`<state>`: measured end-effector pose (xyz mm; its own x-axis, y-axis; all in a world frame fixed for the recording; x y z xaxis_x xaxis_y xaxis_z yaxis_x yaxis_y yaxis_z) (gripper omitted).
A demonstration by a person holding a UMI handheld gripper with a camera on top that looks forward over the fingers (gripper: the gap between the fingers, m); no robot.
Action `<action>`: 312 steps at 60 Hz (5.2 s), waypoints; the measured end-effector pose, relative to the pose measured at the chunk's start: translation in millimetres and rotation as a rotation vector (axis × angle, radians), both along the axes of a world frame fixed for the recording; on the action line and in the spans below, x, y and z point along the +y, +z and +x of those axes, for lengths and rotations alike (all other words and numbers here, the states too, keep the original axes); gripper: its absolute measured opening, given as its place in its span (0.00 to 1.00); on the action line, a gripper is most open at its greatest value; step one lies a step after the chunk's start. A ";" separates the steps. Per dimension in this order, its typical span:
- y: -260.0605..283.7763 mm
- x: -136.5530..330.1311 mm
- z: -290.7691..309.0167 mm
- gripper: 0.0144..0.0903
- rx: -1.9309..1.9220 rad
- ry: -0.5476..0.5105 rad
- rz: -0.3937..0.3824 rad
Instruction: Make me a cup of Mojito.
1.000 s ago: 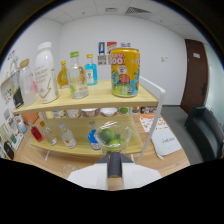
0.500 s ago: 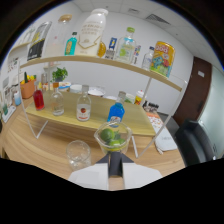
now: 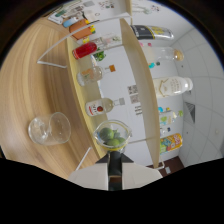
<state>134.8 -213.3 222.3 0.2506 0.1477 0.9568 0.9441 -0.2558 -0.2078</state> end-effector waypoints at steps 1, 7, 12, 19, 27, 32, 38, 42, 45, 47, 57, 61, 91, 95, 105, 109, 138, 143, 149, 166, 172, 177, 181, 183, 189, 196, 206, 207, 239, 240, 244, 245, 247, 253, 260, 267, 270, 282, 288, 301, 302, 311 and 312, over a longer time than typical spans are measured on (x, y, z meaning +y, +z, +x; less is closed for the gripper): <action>1.4 0.0 -2.1 0.02 -0.023 0.015 -0.002; 3.4 0.4 -14.8 0.02 -0.168 0.105 -0.011; 0.4 0.6 -27.7 0.02 -0.274 0.181 -0.014; -4.4 3.2 -43.7 0.02 -0.387 0.263 -0.015; -10.5 2.1 -53.9 0.02 -0.436 0.311 -0.025; -13.5 -0.7 -52.2 0.02 -0.429 0.314 -0.035; -9.1 -2.2 -45.0 0.02 -0.375 0.293 -0.027; -2.0 -3.3 -39.0 0.02 -0.307 0.272 -0.018; 6.8 -2.9 -31.2 0.02 -0.225 0.241 -0.004; 14.0 -3.7 -24.1 0.02 -0.157 0.213 0.007; 44.2 -11.0 26.6 0.02 0.320 0.030 0.073; 45.7 -18.0 51.9 0.02 0.523 -0.037 0.091; -178.2 -50.6 137.9 0.02 1.318 -0.424 -0.284; -193.3 -57.1 136.9 0.02 1.319 -0.442 -0.335; -214.8 -59.9 138.9 0.03 1.310 -0.437 -0.348; -219.8 -61.5 142.1 0.04 1.275 -0.441 -0.348; -137.6 -70.6 129.9 0.94 1.257 -0.368 -0.198; -106.0 -78.5 103.4 0.94 1.281 -0.332 -0.159; -77.0 -92.1 64.0 0.94 1.314 -0.306 -0.119; -58.2 -123.3 -50.2 0.94 1.297 -0.257 -0.094; -59.7 -123.4 -73.2 0.95 1.296 -0.258 -0.096; -54.7 -118.7 -83.7 0.94 1.292 -0.260 -0.086; -45.1 -109.8 -90.5 0.95 1.297 -0.254 -0.071; -39.3 -104.5 -92.9 0.95 1.301 -0.248 -0.060; -23.1 -84.7 -98.5 0.94 1.304 -0.225 -0.037; -6.4 -51.4 -102.9 0.94 1.296 -0.196 -0.013; 4.9 6.2 -103.2 0.94 1.294 -0.181 0.005; 4.7 12.8 -102.0 0.94 1.293 -0.187 0.006; -45.5 102.5 -99.2 0.29 1.286 -0.262 -0.075; -45.3 102.7 -99.9 0.29 1.292 -0.260 -0.076; -45.4 102.9 -99.8 0.28 1.301 -0.262 -0.079; -45.3 103.0 -99.7 0.28 1.300 -0.263 -0.081; -45.6 102.6 -99.3 0.28 1.299 -0.270 -0.081; -45.0 98.9 -97.5 0.27 1.298 -0.286 -0.078; -41.0 88.0 -102.8 0.26 1.341 -0.292 -0.095; -20.5 72.0 -95.8 0.26 1.361 -0.287 -0.050; -10.7 63.4 -91.8 0.26 1.369 -0.284 -0.032; 6.5 24.8 -45.9 0.25 1.346 -0.334 0.041; -4.8 8.2 -17.4 0.25 1.279 -0.370 0.044; -45.5 -7.2 16.3 0.25 1.168 -0.407 -0.006; -49.0 -7.7 17.4 0.25 1.164 -0.410 -0.011; -74.5 -10.1 22.9 0.25 1.029 -0.402 -0.067; -75.7 -9.9 24.2 0.25 0.994 -0.395 -0.070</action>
<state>159.0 -223.2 146.6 0.9548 -0.0675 0.2895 0.2073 -0.5471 -0.8110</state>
